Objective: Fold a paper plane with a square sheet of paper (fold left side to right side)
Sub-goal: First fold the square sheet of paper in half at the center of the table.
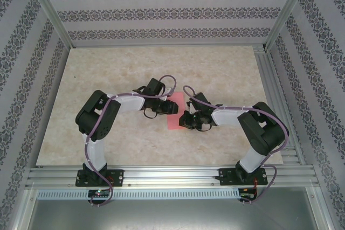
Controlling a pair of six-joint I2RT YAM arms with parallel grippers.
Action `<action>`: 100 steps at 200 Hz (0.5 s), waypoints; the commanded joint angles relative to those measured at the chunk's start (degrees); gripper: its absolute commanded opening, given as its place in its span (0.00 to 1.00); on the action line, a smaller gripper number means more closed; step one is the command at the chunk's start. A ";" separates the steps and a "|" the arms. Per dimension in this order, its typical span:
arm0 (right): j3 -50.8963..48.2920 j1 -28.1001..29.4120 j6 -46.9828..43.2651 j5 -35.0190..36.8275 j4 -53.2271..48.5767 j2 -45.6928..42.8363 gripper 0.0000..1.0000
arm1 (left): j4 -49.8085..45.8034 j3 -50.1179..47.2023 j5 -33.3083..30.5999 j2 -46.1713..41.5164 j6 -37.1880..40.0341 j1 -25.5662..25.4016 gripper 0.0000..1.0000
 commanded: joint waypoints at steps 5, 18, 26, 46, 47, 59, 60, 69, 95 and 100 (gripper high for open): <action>-2.61 0.08 -1.62 8.12 -9.69 4.70 0.10 | 0.47 1.20 -2.47 2.73 3.11 2.81 0.45; -2.52 0.10 -1.79 8.09 -9.91 4.94 0.10 | 0.11 1.76 -2.56 3.20 3.54 3.45 0.44; -2.52 0.14 -1.80 8.10 -10.04 4.96 0.10 | -0.12 2.23 -2.48 3.47 3.74 3.76 0.44; -2.61 0.21 -1.89 8.18 -10.20 4.87 0.10 | -1.00 3.56 -2.45 4.05 4.46 4.51 0.45; -2.61 0.20 -1.89 8.19 -10.19 4.87 0.10 | -1.07 3.62 -2.46 4.07 4.45 4.53 0.45; -2.69 0.28 -1.96 8.36 -10.29 4.78 0.10 | -1.63 4.61 -2.48 4.38 4.78 4.78 0.45; -2.69 0.28 -1.92 8.37 -10.28 4.78 0.10 | -1.74 4.72 -2.48 4.41 4.84 4.83 0.45; -2.70 0.27 -1.91 8.38 -10.26 4.78 0.10 | -2.13 5.45 -2.41 4.70 4.99 4.98 0.45; -2.52 0.37 -1.91 8.38 -10.27 4.96 0.11 | -3.48 8.19 -2.34 5.63 5.65 5.33 0.46; -2.52 0.36 -1.90 8.38 -10.39 5.03 0.10 | -3.58 8.61 -2.35 5.79 5.68 5.41 0.46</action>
